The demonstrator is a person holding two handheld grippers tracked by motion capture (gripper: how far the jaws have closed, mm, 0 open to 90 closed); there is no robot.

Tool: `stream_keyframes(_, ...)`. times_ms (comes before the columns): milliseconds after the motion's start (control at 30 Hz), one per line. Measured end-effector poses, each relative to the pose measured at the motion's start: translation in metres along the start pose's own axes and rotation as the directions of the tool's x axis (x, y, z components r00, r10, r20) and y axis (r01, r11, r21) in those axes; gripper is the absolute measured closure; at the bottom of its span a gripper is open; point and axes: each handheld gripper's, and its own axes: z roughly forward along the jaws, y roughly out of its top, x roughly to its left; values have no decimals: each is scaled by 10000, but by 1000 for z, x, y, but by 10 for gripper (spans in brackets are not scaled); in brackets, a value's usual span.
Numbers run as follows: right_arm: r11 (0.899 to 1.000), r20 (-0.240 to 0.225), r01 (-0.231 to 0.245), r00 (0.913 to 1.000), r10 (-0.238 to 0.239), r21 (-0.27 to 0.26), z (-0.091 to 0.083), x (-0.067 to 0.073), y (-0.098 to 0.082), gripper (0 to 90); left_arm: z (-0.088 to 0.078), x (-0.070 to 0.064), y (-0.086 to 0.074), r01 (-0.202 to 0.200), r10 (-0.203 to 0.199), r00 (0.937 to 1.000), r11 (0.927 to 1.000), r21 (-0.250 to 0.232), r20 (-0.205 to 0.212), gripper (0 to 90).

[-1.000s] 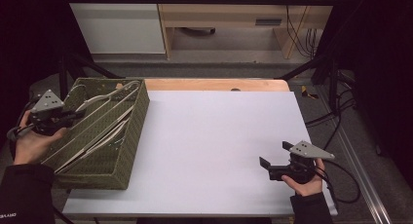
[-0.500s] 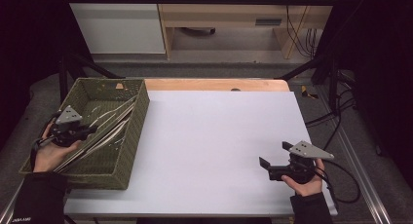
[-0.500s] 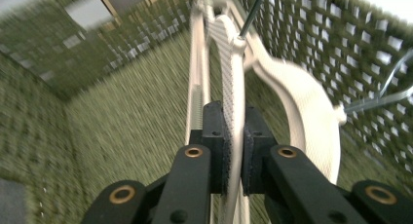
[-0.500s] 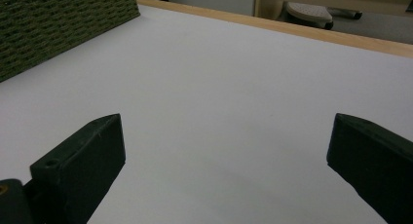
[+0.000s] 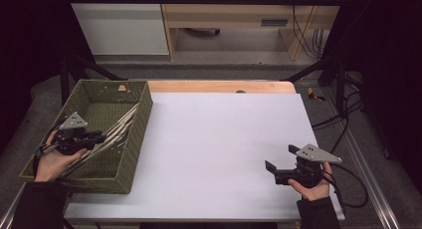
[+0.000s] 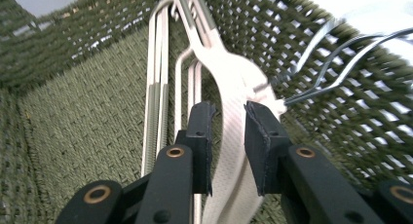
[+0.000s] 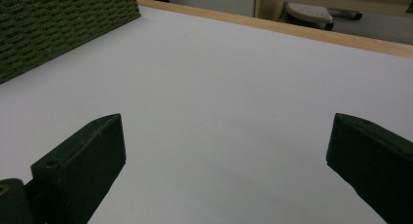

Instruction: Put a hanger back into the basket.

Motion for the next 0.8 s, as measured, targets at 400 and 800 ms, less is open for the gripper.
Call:
stream_keyframes(400,9998,-68,-69,10000,68,-193,-4,-1,2,12,-39,-31,22,1127,-1080,9936,9427,-3141,324,350)
stream_keyframes(800,9993,-119,-69,9999,64,-379,-8,-3,3,9,-33,-93,35,1202,-784,9906,8899,-4401,1120,57)
